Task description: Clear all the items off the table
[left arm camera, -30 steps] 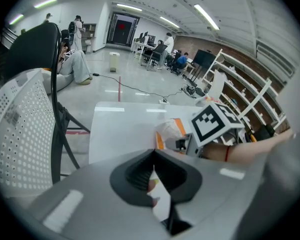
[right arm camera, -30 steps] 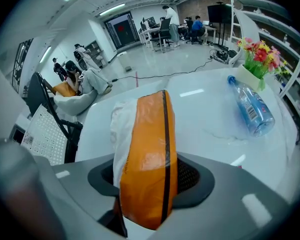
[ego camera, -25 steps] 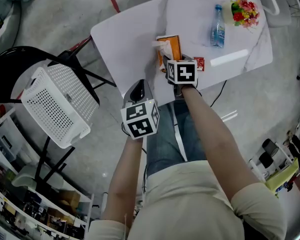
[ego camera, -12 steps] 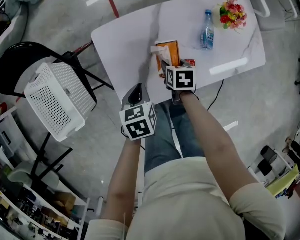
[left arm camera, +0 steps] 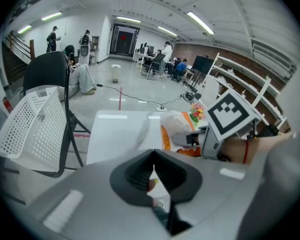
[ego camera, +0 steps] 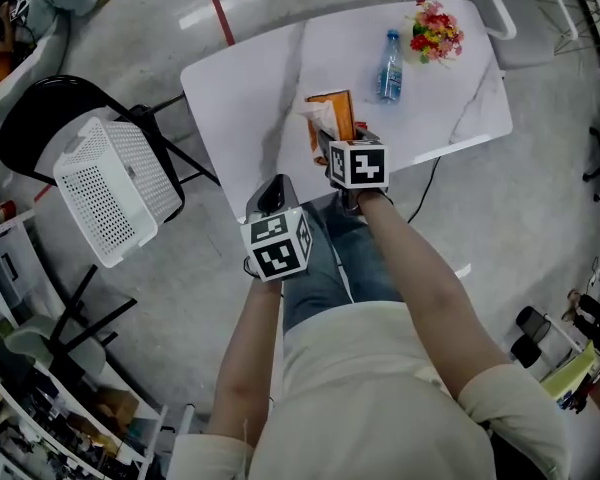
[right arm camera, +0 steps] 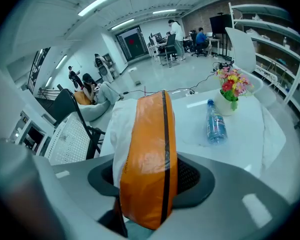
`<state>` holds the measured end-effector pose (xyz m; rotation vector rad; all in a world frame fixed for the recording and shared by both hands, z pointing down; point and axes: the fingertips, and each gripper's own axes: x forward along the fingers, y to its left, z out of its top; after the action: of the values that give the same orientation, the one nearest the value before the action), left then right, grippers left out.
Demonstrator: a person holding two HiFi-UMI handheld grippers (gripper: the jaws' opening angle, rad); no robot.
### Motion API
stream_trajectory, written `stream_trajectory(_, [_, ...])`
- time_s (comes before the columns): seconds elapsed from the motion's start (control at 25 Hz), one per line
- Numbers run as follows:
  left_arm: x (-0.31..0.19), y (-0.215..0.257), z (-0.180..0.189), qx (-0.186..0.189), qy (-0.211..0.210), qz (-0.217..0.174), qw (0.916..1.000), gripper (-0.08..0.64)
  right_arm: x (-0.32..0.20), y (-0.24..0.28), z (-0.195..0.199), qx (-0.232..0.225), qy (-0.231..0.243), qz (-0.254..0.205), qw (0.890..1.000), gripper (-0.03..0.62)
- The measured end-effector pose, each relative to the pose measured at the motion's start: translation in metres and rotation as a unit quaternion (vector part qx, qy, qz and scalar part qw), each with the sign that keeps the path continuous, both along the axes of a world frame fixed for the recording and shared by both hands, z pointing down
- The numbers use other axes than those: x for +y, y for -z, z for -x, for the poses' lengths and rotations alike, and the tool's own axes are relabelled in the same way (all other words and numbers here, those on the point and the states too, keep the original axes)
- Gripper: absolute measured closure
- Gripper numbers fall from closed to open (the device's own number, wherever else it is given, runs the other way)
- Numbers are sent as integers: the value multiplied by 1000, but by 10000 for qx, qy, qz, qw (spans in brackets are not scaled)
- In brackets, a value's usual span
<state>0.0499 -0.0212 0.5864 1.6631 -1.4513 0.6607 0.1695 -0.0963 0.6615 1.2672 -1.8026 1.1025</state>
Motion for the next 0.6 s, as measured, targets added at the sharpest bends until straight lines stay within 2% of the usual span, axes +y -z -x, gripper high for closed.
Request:
stream_trajectory(0.36, [19, 34, -46, 24, -71, -179, 9998, 551, 31, 51, -42, -147, 40, -260, 9995, 348])
stream_trajectory(0.6, [30, 59, -70, -18, -85, -381, 9992, 551, 45, 83, -64, -197, 258, -491, 9983, 348])
